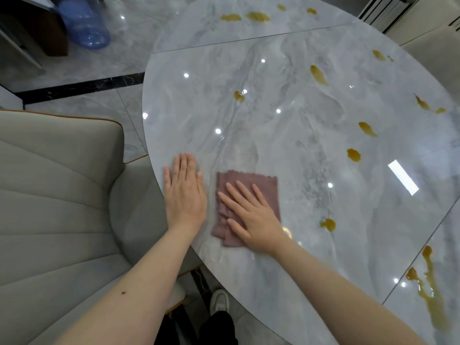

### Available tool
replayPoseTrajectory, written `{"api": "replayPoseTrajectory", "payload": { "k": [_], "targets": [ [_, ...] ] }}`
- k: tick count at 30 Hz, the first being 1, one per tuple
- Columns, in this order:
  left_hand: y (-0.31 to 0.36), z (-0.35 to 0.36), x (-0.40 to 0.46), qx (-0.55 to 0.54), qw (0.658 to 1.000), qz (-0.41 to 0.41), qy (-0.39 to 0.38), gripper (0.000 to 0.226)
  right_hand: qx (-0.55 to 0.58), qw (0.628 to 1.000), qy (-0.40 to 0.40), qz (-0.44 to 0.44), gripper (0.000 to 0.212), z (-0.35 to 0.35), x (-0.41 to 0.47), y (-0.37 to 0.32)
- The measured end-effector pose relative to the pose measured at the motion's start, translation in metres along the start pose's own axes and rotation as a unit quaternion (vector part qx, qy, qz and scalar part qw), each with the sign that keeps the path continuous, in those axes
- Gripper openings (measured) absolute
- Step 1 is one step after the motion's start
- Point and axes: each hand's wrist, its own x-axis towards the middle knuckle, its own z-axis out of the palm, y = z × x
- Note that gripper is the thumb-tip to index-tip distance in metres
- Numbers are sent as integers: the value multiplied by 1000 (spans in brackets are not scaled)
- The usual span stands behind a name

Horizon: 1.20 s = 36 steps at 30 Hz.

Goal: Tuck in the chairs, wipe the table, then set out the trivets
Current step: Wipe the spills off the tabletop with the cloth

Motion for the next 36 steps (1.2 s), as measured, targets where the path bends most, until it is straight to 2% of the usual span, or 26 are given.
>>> {"api": "replayPoseTrajectory", "payload": {
  "k": [3, 6, 9, 12, 16, 19, 21, 23, 26, 30, 33, 36],
  "targets": [
    [1, 0, 0, -8, 1000, 0, -2, 62, 8, 998, 13, 56, 58, -4, -11, 37],
    [1, 0, 0, -19, 1000, -4, 1, 61, 6, 994, 12, 111, 59, -12, 34, 45],
    [0, 1, 1, -42, 999, -5, 17, 62, -1, 993, 21, 114, 64, -14, 89, 28],
    [1, -1, 1, -72, 997, -6, 26, 64, -1, 995, 27, 93, 65, -9, 105, 0],
    [1, -7, -1, -140, 990, -7, 35, 55, 1, 1000, 22, 14, 63, -2, 49, -23],
    [0, -12, -4, -186, 982, -1, 30, 56, -5, 1000, 11, 3, 63, 1, -13, -9],
    [-3, -13, -7, -162, 986, 0, 30, 61, -10, 999, 4, 35, 64, 0, -41, 11],
    [-6, -12, -14, -85, 995, -21, 57, 62, -15, 998, -7, 63, 64, -2, -47, 26],
    [-11, -6, -25, -54, 995, -58, 55, 65, -14, 996, -18, 86, 65, -6, -15, 32],
    [-12, 1, -25, -144, 986, -67, 60, 68, 0, 993, 3, 120, 67, -12, 57, 17],
    [-15, 3, -24, -177, 979, -64, 74, 67, -6, 995, 10, 97, 70, -9, 94, -18],
    [-16, 2, -25, -175, 981, -53, 70, 67, -10, 997, 14, 70, 67, -6, 86, -40]
  ]
}}
